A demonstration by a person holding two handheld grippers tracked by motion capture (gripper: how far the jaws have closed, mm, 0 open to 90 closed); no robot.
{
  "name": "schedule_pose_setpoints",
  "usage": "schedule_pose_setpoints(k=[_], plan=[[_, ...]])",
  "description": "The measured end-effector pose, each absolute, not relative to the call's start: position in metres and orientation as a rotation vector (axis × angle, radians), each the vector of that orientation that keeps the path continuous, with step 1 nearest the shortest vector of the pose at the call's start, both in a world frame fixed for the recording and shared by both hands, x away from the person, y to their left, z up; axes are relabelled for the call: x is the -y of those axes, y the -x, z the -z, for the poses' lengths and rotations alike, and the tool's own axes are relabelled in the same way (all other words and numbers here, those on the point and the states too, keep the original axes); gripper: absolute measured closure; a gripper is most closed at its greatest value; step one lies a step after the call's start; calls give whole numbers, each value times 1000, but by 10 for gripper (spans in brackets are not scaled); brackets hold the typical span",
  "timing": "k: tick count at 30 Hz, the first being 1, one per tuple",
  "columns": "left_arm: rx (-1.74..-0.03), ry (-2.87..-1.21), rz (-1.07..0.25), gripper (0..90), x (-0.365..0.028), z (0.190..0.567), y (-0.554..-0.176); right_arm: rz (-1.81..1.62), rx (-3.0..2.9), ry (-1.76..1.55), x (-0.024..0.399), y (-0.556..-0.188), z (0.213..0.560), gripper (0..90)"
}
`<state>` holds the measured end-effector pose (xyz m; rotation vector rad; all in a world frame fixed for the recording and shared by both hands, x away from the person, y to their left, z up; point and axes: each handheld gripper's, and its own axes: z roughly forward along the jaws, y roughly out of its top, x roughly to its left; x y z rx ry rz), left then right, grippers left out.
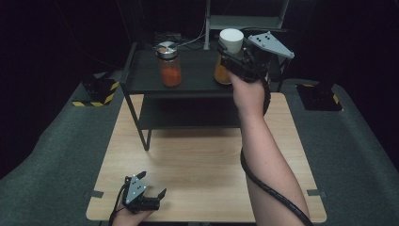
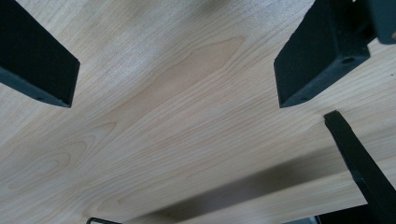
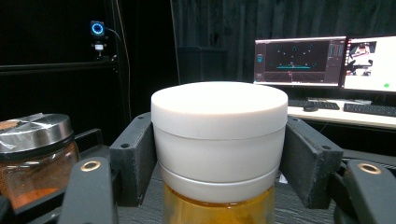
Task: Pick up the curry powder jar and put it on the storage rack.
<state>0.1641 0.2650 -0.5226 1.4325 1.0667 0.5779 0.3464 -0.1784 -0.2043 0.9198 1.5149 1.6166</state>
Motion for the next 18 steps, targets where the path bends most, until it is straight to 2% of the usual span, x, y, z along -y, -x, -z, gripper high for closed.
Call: schedule_pose_setpoints(k=[18], plan=[[-1052, -1442, -592, 4, -264, 523, -163, -1617, -1505, -904, 177, -346, 208, 328]])
